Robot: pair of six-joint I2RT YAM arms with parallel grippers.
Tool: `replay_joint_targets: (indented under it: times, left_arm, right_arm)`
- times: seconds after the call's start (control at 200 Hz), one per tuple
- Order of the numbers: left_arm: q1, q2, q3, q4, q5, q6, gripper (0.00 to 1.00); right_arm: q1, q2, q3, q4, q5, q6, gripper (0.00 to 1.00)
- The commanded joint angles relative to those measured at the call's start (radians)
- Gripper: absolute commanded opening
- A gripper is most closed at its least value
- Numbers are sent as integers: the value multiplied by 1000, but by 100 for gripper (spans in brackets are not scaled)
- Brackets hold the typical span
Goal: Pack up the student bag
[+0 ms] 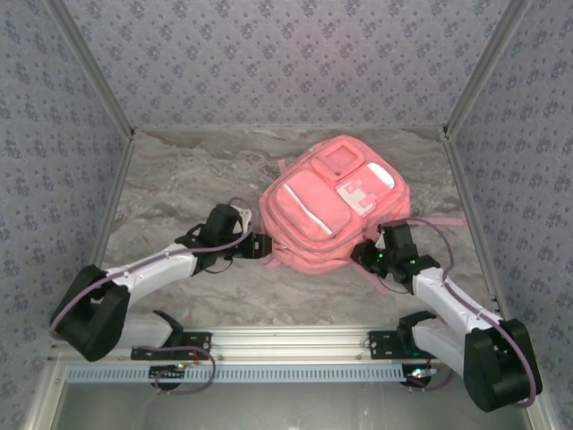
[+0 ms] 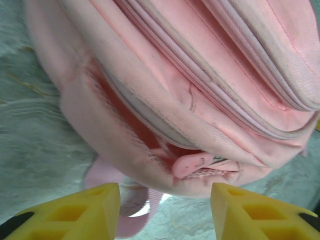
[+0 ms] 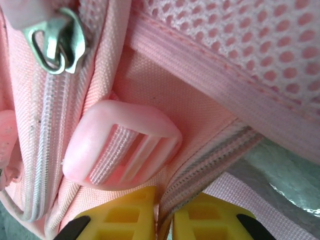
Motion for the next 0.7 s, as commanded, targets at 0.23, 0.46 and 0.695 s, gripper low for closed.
replay_joint_targets:
  times: [0.23,0.46,0.695]
  left_arm:
    - [8,64,57,69,114,44,51]
    - [20,80,52,42,79,76,51]
    - [19,131,68,89,91,82,51]
  right_arm:
    - [0,30,16,34,-99,-46,14]
    - [-2,55,18,52,-111,-45,14]
    - [-2,109,10,115,-143,-40,13]
